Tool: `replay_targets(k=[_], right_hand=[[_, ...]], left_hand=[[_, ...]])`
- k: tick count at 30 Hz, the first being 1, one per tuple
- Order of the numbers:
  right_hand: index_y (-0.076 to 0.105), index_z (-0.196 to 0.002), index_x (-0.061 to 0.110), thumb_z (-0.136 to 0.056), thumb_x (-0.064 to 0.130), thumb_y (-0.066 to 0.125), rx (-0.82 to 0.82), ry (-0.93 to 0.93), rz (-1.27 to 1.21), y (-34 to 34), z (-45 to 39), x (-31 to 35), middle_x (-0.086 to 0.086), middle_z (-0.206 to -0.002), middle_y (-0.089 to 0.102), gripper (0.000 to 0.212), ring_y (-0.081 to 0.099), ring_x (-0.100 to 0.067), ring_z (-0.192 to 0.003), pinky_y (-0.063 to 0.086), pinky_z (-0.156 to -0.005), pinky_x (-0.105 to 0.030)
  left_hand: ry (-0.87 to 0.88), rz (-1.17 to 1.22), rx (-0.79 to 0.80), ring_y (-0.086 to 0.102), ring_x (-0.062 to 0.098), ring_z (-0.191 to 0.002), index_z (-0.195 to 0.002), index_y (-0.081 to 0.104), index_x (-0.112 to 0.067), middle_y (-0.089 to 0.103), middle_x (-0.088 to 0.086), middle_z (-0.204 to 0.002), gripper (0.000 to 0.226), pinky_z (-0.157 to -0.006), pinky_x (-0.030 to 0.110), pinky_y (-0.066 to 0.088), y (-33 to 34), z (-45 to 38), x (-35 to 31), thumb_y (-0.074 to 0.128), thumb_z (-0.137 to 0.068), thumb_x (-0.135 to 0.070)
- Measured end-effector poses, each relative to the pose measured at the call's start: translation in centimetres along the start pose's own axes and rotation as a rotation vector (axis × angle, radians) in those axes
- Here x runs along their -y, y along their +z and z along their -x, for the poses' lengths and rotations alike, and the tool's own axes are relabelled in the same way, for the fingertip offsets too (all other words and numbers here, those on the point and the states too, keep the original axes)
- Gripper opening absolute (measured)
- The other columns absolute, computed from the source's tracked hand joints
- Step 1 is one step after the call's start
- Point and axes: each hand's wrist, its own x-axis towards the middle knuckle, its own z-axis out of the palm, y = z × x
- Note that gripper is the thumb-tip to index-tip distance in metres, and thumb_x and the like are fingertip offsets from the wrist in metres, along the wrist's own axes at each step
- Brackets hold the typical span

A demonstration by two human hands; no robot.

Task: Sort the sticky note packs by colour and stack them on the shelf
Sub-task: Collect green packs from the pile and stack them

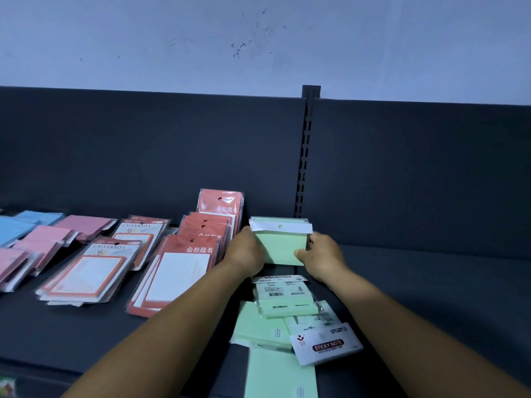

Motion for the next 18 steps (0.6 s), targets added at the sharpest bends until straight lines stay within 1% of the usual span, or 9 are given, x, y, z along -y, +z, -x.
replay_targets(k=[3,5,7,9,11,13,16,18], right_hand=[[0.064,-0.106,0.007,-0.087,0.016,0.064,-0.028,0.004,0.013,0.4,-1.0,0.1,-0.007,-0.101,0.069,0.021,0.064,-0.026,-0.092,0.049,-0.074,-0.03],[0.065,-0.105,0.006,-0.087,0.016,0.064,-0.046,0.01,-0.006,0.7,-1.5,0.0,-0.008,-0.098,0.069,0.02,0.064,-0.026,-0.089,0.052,-0.075,-0.033],[0.065,-0.103,0.005,-0.087,0.014,0.064,-0.068,0.017,-0.034,0.9,-2.0,-0.1,-0.008,-0.096,0.069,0.019,0.065,-0.025,-0.088,0.053,-0.075,-0.034],[0.065,-0.102,0.007,-0.086,0.013,0.063,-0.086,0.011,-0.043,1.0,-2.2,-0.1,-0.008,-0.094,0.069,0.017,0.065,-0.025,-0.086,0.051,-0.073,-0.032],[0.065,-0.101,0.007,-0.086,0.013,0.063,-0.1,0.004,-0.047,1.1,-2.3,-0.1,-0.008,-0.092,0.069,0.016,0.064,-0.025,-0.085,0.05,-0.07,-0.031],[0.064,-0.1,0.007,-0.086,0.014,0.064,-0.102,0.004,-0.049,1.1,-2.4,-0.1,-0.008,-0.091,0.069,0.016,0.064,-0.025,-0.084,0.048,-0.068,-0.03],[0.065,-0.1,0.007,-0.085,0.015,0.064,-0.092,0.005,-0.03,1.0,-2.5,0.0,-0.009,-0.091,0.069,0.017,0.063,-0.026,-0.084,0.046,-0.068,-0.029],[0.065,-0.102,0.007,-0.086,0.017,0.063,-0.075,0.01,-0.015,0.9,-2.5,0.1,-0.008,-0.092,0.068,0.019,0.062,-0.025,-0.084,0.044,-0.065,-0.028]], left_hand=[[-0.016,-0.061,-0.03,0.06,0.03,-0.109,-0.116,0.055,0.001,0.064,0.014,-0.117,0.025,-0.086,0.03,0.045,0.3,-1.1,-0.2,0.047,-0.093,-0.006],[-0.036,-0.063,-0.05,0.06,0.03,-0.109,-0.117,0.056,0.002,0.064,0.015,-0.116,0.027,-0.084,0.029,0.045,0.5,-1.7,-0.4,0.046,-0.093,-0.004],[-0.03,-0.083,-0.054,0.062,0.031,-0.106,-0.114,0.058,0.003,0.066,0.017,-0.113,0.026,-0.079,0.029,0.046,0.8,-2.1,-0.6,0.047,-0.092,-0.002],[-0.023,-0.105,-0.051,0.063,0.031,-0.104,-0.111,0.06,0.004,0.067,0.017,-0.111,0.026,-0.079,0.029,0.047,1.1,-2.5,-0.6,0.046,-0.089,0.001],[-0.026,-0.078,-0.052,0.063,0.032,-0.103,-0.111,0.061,0.005,0.067,0.018,-0.11,0.028,-0.079,0.029,0.047,1.2,-2.9,-0.7,0.044,-0.088,0.003],[-0.026,-0.061,-0.056,0.062,0.033,-0.106,-0.114,0.058,0.006,0.065,0.019,-0.114,0.029,-0.081,0.03,0.045,1.2,-3.0,-0.9,0.042,-0.089,0.003],[-0.032,-0.075,-0.042,0.058,0.035,-0.112,-0.122,0.047,0.008,0.061,0.021,-0.12,0.032,-0.084,0.031,0.044,1.0,-2.9,-1.1,0.04,-0.092,0.002],[-0.042,-0.082,-0.02,0.058,0.036,-0.112,-0.13,0.039,0.012,0.06,0.023,-0.122,0.038,-0.086,0.033,0.044,0.9,-2.8,-1.3,0.039,-0.093,0.002]])
